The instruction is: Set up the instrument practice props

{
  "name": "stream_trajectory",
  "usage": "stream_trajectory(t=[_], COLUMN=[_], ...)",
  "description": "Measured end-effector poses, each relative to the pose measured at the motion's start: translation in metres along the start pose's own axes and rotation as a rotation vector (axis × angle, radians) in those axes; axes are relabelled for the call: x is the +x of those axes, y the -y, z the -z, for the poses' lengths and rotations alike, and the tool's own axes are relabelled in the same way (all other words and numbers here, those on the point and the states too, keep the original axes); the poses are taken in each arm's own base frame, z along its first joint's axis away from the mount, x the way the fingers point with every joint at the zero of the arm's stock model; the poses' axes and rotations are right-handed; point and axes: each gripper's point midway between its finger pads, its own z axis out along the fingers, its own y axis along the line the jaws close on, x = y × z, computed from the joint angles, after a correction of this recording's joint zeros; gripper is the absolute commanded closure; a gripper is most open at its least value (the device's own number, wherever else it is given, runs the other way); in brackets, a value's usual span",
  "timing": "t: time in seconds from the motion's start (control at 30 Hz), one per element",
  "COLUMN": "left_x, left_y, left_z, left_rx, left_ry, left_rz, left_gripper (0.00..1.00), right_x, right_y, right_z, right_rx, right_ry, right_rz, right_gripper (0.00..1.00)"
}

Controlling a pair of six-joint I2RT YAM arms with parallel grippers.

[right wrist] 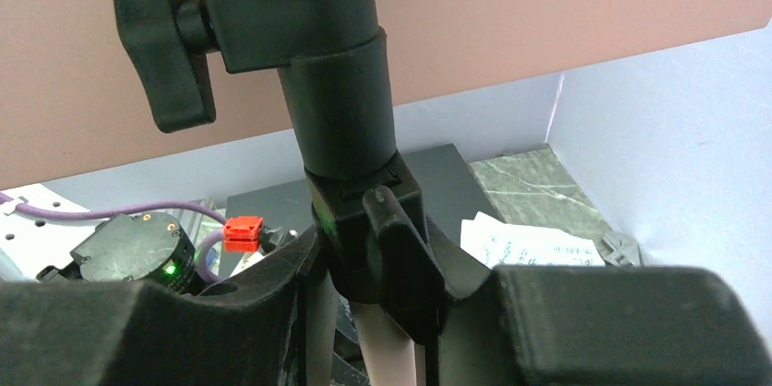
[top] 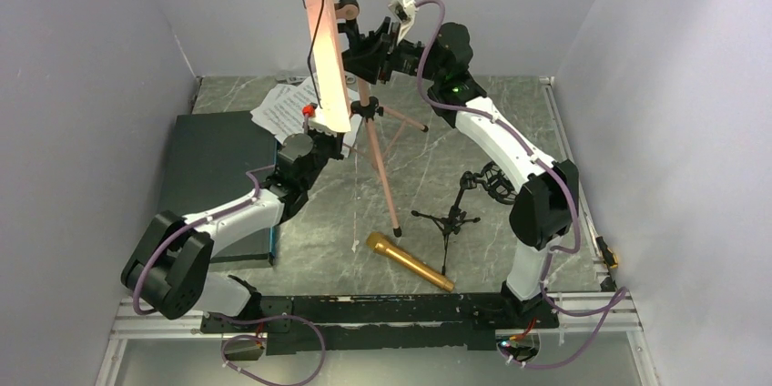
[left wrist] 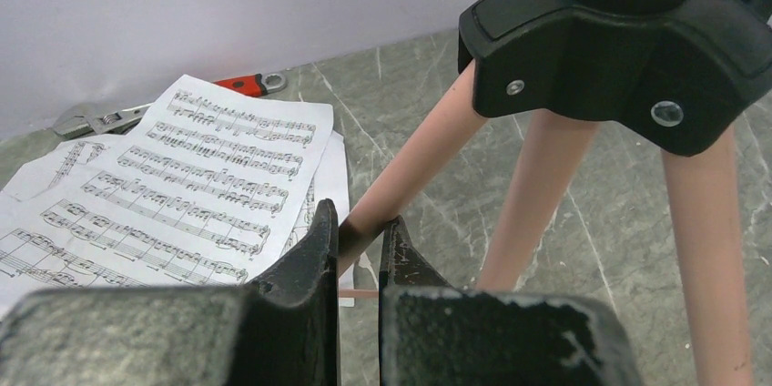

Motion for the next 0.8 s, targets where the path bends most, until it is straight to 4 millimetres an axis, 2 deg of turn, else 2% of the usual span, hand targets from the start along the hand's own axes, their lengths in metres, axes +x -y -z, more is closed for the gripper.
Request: stream_trajectory(t=[0.43, 0.57, 0.8], left_x=[0.006, 0.008, 0.015], left_y=[-0.004, -0.004, -0.003], left_z=[-0.001, 0.000, 0.008], left_rx=[-0.016, -0.017, -0.012], left_ry=[-0.012, -0.020, -0.050], left_rz=[-0.028, -0.030, -0.027], left_gripper=[0.97, 0.97, 0.97], right_x=[-0.006, -0.001, 0.005], right_y=[0.004, 0.006, 0.006], right_z=[-0.002, 0.000, 0.018], right_rx=[0.004, 0.010, 0.035], right_ry=[0.005, 0.010, 0.048], right_rz=[0.002, -0.002, -0.018], right_gripper=[1.00, 1.00, 1.00])
